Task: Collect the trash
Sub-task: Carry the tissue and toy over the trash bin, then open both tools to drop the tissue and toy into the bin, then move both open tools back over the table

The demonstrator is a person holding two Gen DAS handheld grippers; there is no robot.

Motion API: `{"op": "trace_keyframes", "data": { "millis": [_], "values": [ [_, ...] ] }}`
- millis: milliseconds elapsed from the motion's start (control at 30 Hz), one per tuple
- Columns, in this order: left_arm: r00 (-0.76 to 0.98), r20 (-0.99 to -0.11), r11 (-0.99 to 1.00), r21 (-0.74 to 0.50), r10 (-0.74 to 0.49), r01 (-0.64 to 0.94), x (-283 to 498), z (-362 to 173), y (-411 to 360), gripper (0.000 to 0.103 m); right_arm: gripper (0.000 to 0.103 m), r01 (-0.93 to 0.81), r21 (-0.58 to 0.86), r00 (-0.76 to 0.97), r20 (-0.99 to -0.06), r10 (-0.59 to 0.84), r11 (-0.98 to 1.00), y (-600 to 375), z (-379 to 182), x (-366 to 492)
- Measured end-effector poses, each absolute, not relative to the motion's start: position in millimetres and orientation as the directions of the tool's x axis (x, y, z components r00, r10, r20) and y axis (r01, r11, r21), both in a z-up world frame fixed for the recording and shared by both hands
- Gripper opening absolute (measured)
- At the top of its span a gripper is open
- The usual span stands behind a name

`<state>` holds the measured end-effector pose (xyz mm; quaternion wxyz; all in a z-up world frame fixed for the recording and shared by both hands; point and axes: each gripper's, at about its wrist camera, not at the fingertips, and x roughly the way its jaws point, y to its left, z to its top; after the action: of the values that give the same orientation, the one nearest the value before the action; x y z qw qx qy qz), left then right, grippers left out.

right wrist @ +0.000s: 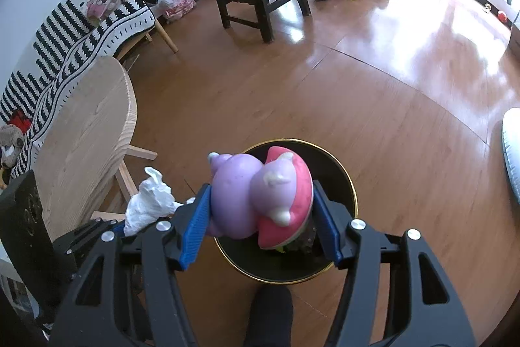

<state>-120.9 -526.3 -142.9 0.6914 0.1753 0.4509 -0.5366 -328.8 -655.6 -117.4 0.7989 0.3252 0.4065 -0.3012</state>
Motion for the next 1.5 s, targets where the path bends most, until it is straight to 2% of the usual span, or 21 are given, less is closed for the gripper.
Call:
{"op": "trace_keyframes", "data": {
  "millis": [400, 433, 533, 567, 700, 1033, 1167, 1500],
  "values": [
    [-0.009, -0.812, 0.347, -0.26, -0.584, 0.901, -121.7, -147.1, -537.1, 0.027, 0.061, 0.755, 0.259, 0.479, -0.845, -0.238, 0.602, -657.1, -113.2, -323.4],
    [-0.012, -0.811, 0.344, -0.262, -0.585, 0.902, -123.1, -147.7, -536.9, 0.03, 0.062, 0.758, 0.258, 0.477, -0.845, -0.241, 0.599, -657.5, -113.1, -323.3],
    [-0.021, -0.808, 0.344, -0.274, -0.589, 0.898, -124.6, -149.1, -537.7, 0.058, 0.068, 0.766, 0.265, 0.478, -0.844, -0.244, 0.585, -660.1, -113.2, -325.2],
    [-0.018, -0.803, 0.346, -0.276, -0.595, 0.897, -125.0, -148.6, -537.6, 0.062, 0.071, 0.768, 0.268, 0.481, -0.842, -0.246, 0.582, -659.3, -112.5, -326.0],
    [-0.019, -0.806, 0.342, -0.273, -0.592, 0.899, -126.6, -150.0, -540.7, 0.068, 0.073, 0.769, 0.267, 0.482, -0.839, -0.253, 0.581, -659.2, -111.3, -327.1],
    [0.007, -0.811, 0.358, -0.251, -0.584, 0.899, -118.3, -142.7, -530.3, 0.071, 0.076, 0.753, 0.262, 0.493, -0.832, -0.254, 0.604, -654.7, -102.8, -316.7],
    [0.05, -0.806, 0.388, -0.228, -0.59, 0.893, -105.5, -127.5, -504.6, 0.08, 0.08, 0.716, 0.236, 0.514, -0.815, -0.267, 0.657, -637.0, -89.2, -292.2],
    [0.207, -0.779, 0.52, -0.173, -0.591, 0.836, -44.6, -81.7, -401.5, 0.09, 0.088, 0.542, 0.2, 0.602, -0.77, -0.211, 0.816, -553.8, -51.8, -187.9]
  ]
}}
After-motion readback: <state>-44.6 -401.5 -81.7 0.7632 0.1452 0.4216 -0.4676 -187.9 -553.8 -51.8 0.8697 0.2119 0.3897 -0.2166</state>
